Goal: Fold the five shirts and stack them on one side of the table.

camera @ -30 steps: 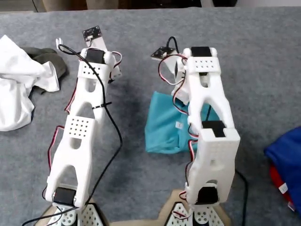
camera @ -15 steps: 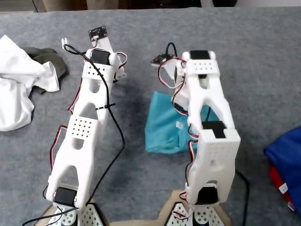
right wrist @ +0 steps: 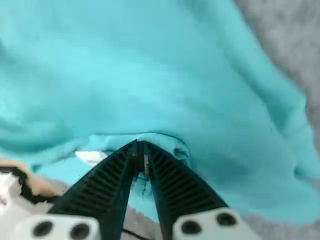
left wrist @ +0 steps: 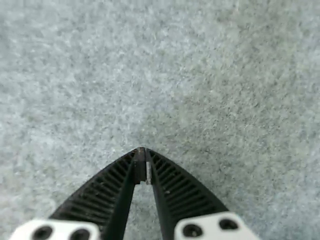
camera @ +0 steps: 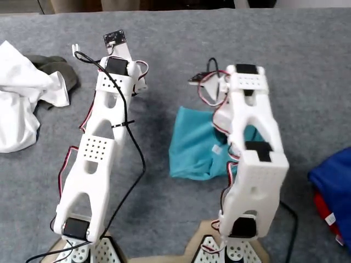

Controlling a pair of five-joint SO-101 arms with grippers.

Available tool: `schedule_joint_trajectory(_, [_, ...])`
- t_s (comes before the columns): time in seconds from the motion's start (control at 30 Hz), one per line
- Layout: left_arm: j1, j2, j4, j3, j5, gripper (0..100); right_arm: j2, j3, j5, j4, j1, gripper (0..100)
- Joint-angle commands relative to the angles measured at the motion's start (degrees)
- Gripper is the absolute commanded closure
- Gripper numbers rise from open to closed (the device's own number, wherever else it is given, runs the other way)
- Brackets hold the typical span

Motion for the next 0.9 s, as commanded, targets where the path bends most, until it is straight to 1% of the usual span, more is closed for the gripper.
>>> schedule_joint_trajectory(0.0, [0.6,-1.0,-1.4,-3.0,-0.6,98,-9.0,3.9,1.5,1.1,2.3,99.3])
schedule_joint_trajectory(0.13, [0.6,-1.0,-1.5,-3.0,-0.6,98,-18.0,15.8,2.5,0.2,2.4,99.3])
schedule_joint_trajectory(0.23, [0.5,-1.0,-1.5,-3.0,-0.6,98,-24.5,26.1,2.8,-2.5,3.3,99.3])
schedule_joint_trajectory(0.33, [0.5,-1.0,-1.4,-3.0,-0.6,98,-29.8,33.8,5.3,-4.1,6.4,99.3])
schedule_joint_trajectory(0.43, [0.5,-1.0,-1.4,-3.0,-0.6,98,-33.4,37.1,7.0,-4.2,10.8,99.3])
schedule_joint_trajectory(0.53, [0.6,-1.0,-1.4,-3.0,-0.6,98,-35.3,36.0,8.2,-4.1,12.3,99.3])
schedule_joint_trajectory(0.67, [0.6,-1.0,-1.4,-3.0,-0.6,98,-33.7,30.4,7.1,-4.3,6.5,99.3])
schedule_joint_trajectory(0.77, [0.6,-1.0,-1.4,-3.0,-0.6,98,-28.7,25.2,4.4,-5.8,2.2,99.3])
schedule_joint_trajectory(0.87, [0.5,-1.0,-1.3,-3.0,-0.6,98,-22.5,18.3,3.7,-5.9,-0.6,99.3])
